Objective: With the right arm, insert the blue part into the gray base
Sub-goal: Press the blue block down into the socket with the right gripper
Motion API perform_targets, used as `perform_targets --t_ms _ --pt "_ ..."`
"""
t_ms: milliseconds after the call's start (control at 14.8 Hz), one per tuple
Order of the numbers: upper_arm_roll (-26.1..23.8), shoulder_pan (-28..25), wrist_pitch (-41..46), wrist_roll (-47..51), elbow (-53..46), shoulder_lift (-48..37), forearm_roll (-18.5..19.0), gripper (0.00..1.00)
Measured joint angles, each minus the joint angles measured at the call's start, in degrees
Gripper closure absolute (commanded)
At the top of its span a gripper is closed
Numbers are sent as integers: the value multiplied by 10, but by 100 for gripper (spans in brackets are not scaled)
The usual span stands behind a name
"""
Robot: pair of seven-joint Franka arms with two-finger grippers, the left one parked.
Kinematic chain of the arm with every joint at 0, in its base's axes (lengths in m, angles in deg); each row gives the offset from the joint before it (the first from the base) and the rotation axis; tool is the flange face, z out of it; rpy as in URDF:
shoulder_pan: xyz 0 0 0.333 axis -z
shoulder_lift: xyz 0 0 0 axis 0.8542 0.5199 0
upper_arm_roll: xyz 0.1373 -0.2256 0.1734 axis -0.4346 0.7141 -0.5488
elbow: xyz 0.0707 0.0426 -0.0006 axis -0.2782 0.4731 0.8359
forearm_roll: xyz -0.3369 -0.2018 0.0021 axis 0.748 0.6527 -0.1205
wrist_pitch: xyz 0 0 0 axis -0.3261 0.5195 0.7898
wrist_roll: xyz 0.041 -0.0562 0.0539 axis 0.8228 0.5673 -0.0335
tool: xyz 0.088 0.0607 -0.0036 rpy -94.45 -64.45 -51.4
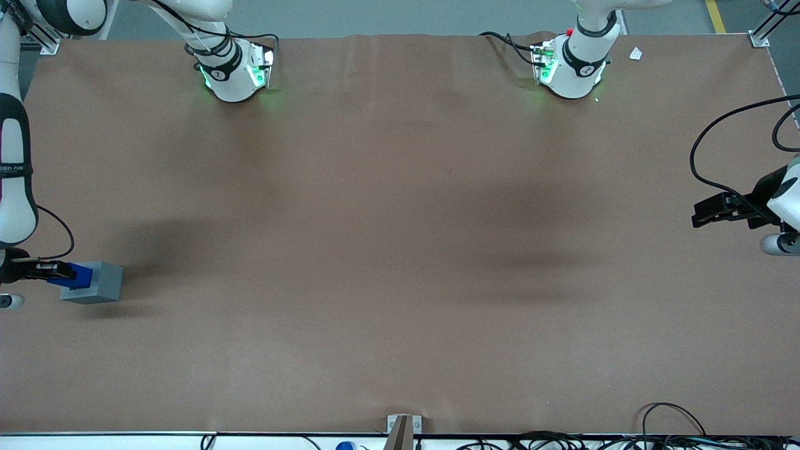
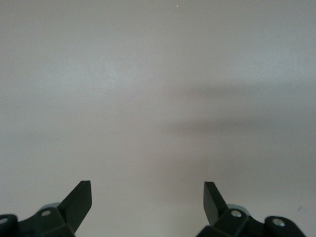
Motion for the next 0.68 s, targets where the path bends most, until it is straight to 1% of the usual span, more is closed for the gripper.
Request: perform_targets --t_ms 675 --pt "0 0 0 -17 0 0 0 76"
